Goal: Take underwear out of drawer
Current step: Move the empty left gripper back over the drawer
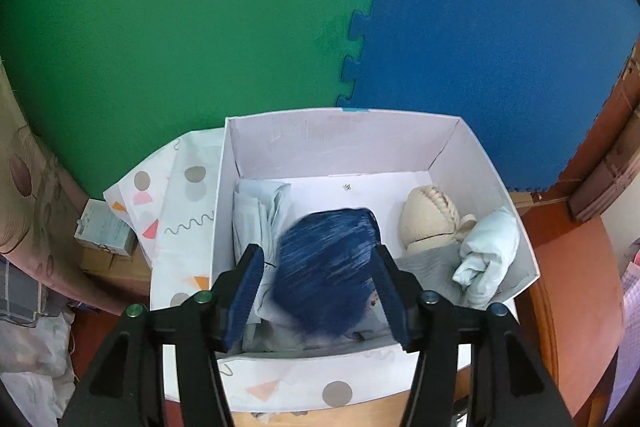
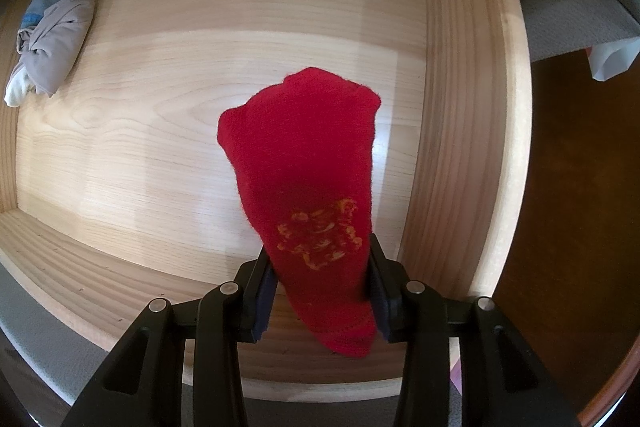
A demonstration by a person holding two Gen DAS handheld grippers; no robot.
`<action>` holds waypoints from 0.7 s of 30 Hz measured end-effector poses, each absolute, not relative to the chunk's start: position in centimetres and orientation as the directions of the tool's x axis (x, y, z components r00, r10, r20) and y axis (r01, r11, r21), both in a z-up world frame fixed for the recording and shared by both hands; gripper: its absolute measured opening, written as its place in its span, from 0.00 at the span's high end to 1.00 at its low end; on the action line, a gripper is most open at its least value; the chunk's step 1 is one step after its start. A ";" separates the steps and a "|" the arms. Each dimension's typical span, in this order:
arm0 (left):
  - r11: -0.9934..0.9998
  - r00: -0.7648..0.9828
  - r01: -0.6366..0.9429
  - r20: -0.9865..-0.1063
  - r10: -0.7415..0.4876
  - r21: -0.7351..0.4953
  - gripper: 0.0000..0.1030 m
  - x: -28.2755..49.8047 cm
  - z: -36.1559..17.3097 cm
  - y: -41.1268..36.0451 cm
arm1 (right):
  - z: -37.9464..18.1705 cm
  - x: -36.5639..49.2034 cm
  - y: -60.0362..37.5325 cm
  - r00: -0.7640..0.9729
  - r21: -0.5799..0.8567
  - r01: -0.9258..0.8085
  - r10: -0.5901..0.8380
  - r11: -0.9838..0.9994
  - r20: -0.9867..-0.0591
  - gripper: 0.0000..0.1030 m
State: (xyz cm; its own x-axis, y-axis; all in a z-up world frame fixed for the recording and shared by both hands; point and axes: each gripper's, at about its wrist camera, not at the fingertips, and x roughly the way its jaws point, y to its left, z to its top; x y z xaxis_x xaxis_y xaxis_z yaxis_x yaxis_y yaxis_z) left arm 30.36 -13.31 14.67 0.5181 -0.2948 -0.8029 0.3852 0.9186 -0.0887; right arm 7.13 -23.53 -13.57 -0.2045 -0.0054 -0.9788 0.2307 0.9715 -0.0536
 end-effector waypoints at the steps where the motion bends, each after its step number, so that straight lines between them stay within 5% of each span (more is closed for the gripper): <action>1: 0.919 0.520 0.383 -0.801 -0.297 -0.092 0.45 30.2 14.9 -13.2 | -13.6 7.1 -23.5 -0.205 -0.054 0.230 -0.006 0.972 -0.979 0.62; 21: 0.932 0.484 0.360 -0.848 -0.214 -0.029 0.45 20.2 9.1 -5.9 | -13.7 7.8 -23.2 -0.209 -0.061 0.244 -0.009 0.968 -0.978 0.63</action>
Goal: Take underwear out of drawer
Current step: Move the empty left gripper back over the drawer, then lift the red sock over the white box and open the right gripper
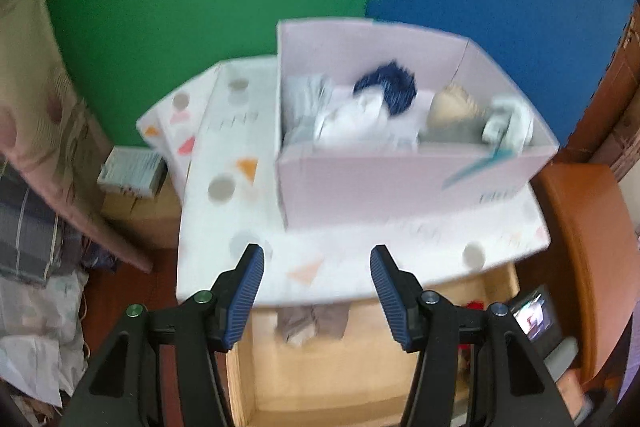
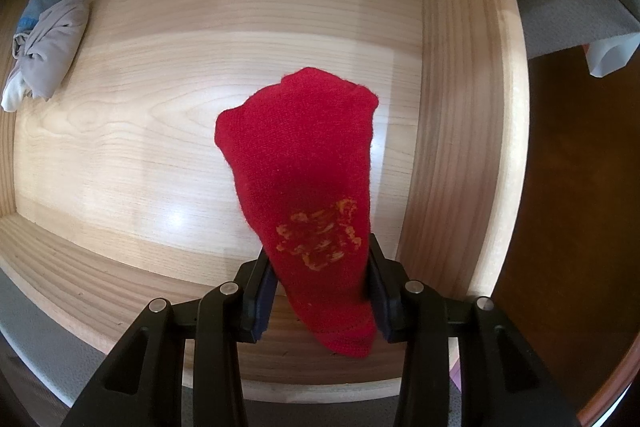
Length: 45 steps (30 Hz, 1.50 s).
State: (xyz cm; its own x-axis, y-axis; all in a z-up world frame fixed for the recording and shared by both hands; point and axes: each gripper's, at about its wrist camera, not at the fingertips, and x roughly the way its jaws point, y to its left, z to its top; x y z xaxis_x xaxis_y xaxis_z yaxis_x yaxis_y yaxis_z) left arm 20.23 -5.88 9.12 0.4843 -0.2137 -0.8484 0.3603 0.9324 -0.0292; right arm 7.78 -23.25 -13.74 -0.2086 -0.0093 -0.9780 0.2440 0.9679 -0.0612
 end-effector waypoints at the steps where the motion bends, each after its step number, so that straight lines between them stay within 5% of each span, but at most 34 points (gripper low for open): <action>1: 0.935 0.480 0.355 -0.853 -0.204 -0.024 0.45 19.6 8.3 -5.4 | -13.8 7.8 -23.3 -0.209 -0.062 0.244 -0.010 0.968 -0.978 0.63; 17: 0.943 0.427 0.318 -0.903 -0.052 0.096 0.45 13.0 -3.9 -1.5 | -13.5 7.6 -24.8 -0.180 -0.041 0.298 0.014 0.954 -0.984 0.70; 28: 0.981 0.433 0.196 -0.899 -0.070 0.018 0.45 13.1 -4.0 0.1 | -12.5 7.2 -25.6 -0.130 -0.019 0.326 0.025 0.945 -0.991 0.75; 45: 0.981 0.495 0.185 -0.868 -0.040 0.060 0.45 12.6 -3.2 0.0 | -7.4 5.3 -22.5 0.088 -0.036 0.185 -0.053 0.982 -0.995 0.76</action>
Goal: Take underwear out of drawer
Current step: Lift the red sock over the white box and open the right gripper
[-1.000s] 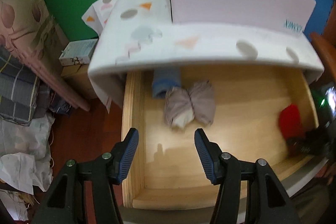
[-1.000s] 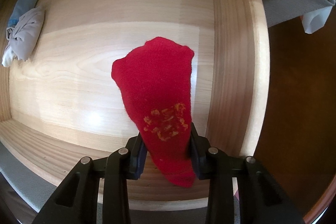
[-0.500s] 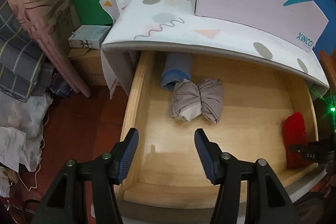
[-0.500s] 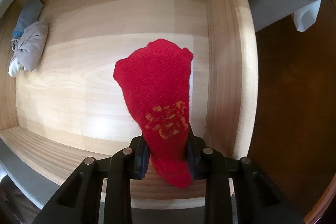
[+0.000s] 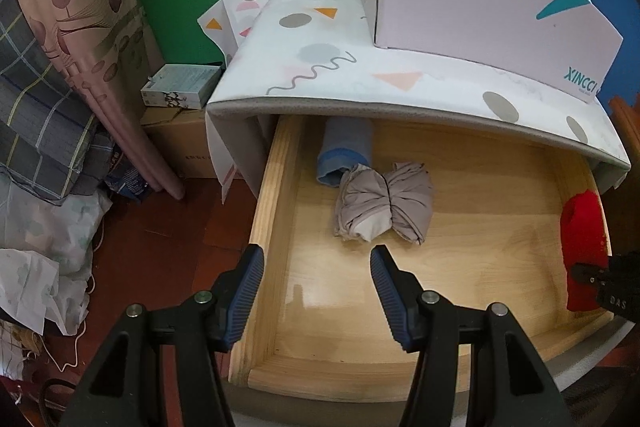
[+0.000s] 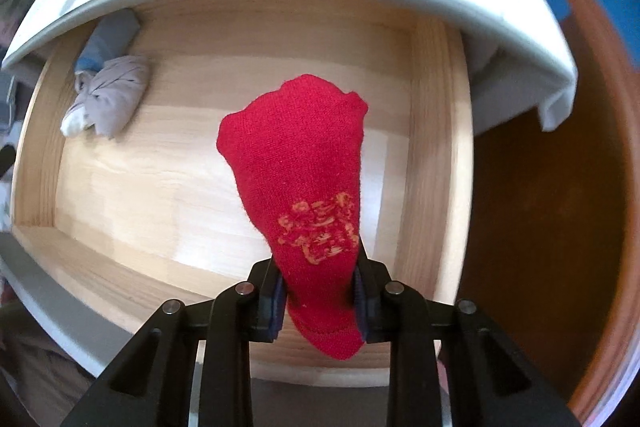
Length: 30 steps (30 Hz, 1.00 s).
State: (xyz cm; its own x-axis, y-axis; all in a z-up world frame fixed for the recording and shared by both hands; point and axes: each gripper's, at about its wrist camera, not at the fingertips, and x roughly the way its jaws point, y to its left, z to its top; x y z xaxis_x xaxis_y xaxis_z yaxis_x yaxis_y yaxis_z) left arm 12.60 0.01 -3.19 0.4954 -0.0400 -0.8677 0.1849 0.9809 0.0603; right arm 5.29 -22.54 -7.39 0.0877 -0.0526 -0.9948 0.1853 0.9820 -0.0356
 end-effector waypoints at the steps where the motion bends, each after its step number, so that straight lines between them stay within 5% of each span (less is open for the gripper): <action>1: 0.981 0.495 0.184 -0.867 -0.047 0.052 0.45 12.6 -3.1 0.1 | -7.0 5.1 -22.2 0.104 -0.043 0.170 -0.061 0.985 -0.993 0.76; 30: 0.989 0.514 0.148 -0.855 -0.069 0.010 0.45 12.6 -2.6 1.5 | 11.3 3.2 -23.3 0.417 0.070 0.168 -0.007 0.983 -0.909 0.76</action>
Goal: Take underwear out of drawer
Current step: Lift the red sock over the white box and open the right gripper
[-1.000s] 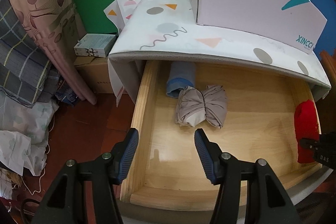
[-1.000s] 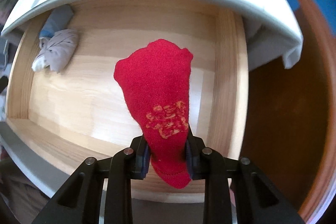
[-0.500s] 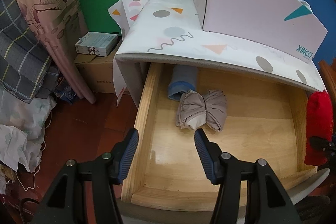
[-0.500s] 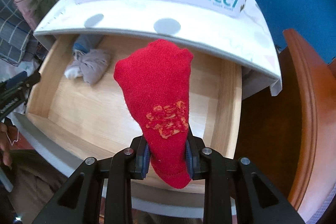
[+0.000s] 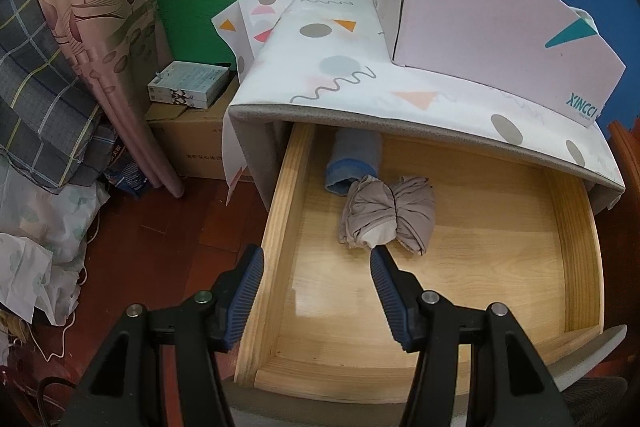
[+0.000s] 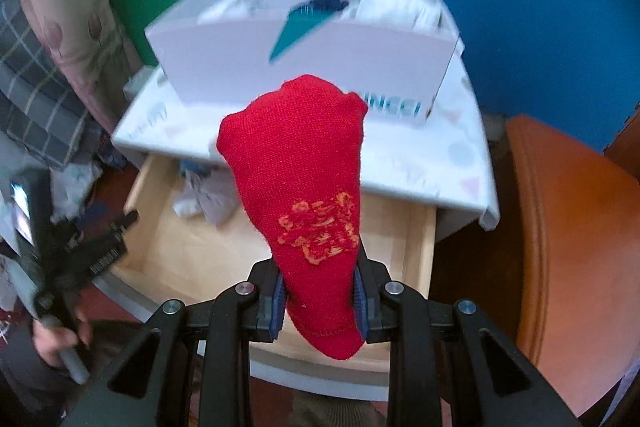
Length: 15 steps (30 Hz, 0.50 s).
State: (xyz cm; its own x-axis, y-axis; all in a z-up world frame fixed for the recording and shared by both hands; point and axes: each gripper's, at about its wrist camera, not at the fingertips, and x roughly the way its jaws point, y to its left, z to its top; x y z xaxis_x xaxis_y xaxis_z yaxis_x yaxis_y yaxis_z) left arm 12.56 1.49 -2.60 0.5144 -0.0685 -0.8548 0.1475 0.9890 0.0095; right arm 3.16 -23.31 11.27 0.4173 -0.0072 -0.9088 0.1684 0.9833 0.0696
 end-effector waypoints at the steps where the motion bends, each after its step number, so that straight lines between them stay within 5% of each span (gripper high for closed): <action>1: 0.989 0.515 0.145 -0.855 -0.066 0.011 0.45 12.5 -2.6 1.5 | 12.3 3.4 -23.6 0.434 0.071 0.170 -0.010 0.983 -0.901 0.76; 15: 0.992 0.541 0.123 -0.840 -0.050 0.019 0.45 12.3 -2.0 1.9 | 18.9 11.9 -25.4 0.560 0.115 0.219 -0.028 0.969 -0.828 0.76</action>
